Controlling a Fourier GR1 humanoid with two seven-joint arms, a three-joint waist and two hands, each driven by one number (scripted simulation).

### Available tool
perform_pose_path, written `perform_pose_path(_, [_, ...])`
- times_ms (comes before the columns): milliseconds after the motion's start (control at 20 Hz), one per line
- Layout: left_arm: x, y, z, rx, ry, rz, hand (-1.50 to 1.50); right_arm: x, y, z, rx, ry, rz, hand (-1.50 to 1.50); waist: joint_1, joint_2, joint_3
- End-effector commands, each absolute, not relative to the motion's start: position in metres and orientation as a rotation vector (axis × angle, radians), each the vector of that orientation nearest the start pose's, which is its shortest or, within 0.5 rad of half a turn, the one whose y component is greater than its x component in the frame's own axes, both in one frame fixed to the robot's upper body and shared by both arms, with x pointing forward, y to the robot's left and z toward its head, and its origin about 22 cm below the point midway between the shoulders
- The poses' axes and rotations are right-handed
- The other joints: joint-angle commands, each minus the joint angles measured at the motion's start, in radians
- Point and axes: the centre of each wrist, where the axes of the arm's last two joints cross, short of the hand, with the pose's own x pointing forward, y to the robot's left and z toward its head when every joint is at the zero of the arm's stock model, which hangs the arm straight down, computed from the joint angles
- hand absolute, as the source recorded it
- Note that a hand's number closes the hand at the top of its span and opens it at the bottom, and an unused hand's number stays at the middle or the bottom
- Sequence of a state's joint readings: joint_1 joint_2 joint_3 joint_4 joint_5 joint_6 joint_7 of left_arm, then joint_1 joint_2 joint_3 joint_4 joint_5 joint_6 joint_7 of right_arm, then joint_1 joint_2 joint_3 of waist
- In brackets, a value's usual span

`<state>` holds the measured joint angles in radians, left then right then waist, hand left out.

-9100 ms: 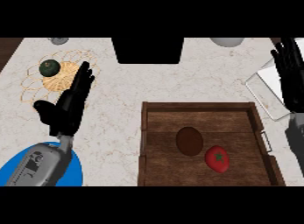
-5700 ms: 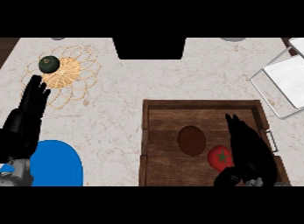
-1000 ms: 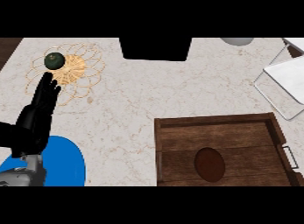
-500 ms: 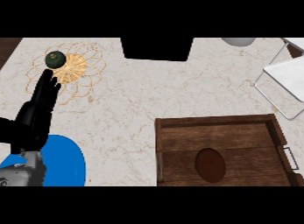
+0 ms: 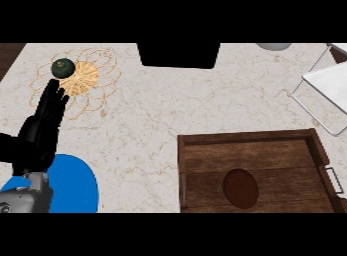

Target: Pick the tomato from the tray and place it in the tiered shelf

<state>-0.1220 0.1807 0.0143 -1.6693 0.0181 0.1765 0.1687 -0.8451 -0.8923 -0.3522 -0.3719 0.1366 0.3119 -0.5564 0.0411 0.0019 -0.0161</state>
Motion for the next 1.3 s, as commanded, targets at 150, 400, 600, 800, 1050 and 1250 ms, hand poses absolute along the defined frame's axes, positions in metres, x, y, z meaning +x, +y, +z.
perform_pose_path(150, [0.262, 0.274, 0.048, 0.224, -1.626, 0.014, 0.00, 0.318, -0.556, 0.214, -0.585, -1.771, 0.033, -1.50, -0.003, 0.014, 0.018])
perform_pose_path(400, [0.268, 0.248, 0.061, 0.198, -1.632, 0.020, 0.00, 0.270, -0.595, 0.220, -0.613, -1.651, -0.051, -1.50, -0.008, 0.018, 0.021])
perform_pose_path(600, [0.260, 0.257, 0.066, 0.217, -1.634, 0.005, 0.00, 0.237, -0.616, 0.230, -0.650, -1.646, -0.122, -1.50, 0.010, 0.021, 0.025])
perform_pose_path(800, [0.266, 0.259, 0.066, 0.202, -1.629, 0.008, 0.00, 0.214, -0.628, 0.224, -0.606, -1.647, -0.066, -1.50, -0.006, 0.020, 0.025])
perform_pose_path(1050, [0.255, 0.260, 0.057, 0.215, -1.623, 0.017, 0.00, 0.190, -0.638, 0.220, -0.568, -1.660, -0.056, -1.50, -0.006, 0.019, 0.029])
perform_pose_path(1250, [0.265, 0.257, 0.069, 0.209, -1.643, 0.029, 0.00, 0.188, -0.639, 0.222, -0.551, -1.691, -0.031, -1.50, -0.010, 0.020, 0.029])
